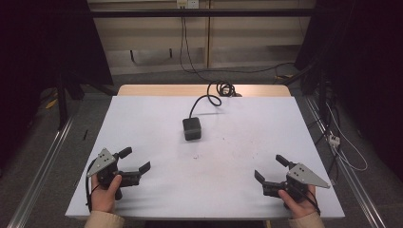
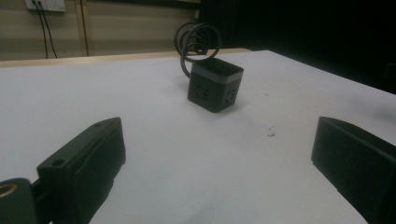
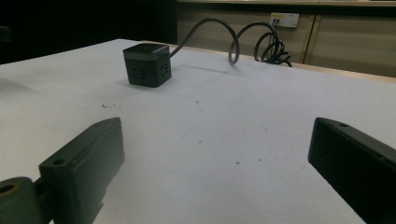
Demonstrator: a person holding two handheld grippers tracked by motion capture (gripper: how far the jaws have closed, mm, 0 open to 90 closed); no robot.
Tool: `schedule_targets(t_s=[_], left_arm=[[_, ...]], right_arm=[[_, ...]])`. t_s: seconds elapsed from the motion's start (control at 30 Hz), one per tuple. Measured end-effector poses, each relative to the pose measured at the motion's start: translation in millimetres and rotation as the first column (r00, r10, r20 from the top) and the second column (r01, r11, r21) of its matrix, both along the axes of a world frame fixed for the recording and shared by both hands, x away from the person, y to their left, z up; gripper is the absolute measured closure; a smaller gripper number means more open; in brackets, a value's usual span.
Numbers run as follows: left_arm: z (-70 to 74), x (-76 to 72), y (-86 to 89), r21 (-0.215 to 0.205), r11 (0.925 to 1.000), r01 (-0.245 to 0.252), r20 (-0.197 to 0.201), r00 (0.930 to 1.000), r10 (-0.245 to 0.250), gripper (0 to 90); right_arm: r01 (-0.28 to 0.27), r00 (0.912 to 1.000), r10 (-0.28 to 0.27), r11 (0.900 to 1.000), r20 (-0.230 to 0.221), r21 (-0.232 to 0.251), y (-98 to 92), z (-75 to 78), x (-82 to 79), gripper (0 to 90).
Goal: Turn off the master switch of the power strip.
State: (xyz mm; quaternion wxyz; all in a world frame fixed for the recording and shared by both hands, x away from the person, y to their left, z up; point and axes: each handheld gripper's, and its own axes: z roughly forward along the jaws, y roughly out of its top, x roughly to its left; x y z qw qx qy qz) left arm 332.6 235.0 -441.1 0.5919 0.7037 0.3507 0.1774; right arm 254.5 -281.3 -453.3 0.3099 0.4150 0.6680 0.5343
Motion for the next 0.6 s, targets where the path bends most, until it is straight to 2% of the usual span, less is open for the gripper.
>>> schedule_targets(t_s=[0.37, 0.6], left_arm=[[1.6, 3.6, -5.5, -0.009, 1.0, -0.003, 0.002, 1.0, 0.003, 2.5], [5.0, 10.3, -12.4, -0.034, 0.9994, 0.001, 0.014, 0.9999, 0.0, 2.5]], right_arm=[[-0.002, 1.0, 0.002, 1.0, 0.001, 0.002, 0.6, 0.2, 0.4, 3.0], [0.004, 1.0, -0.004, 1.0, 0.008, -0.013, -0.7, 0.9, 0.7, 3.0]])
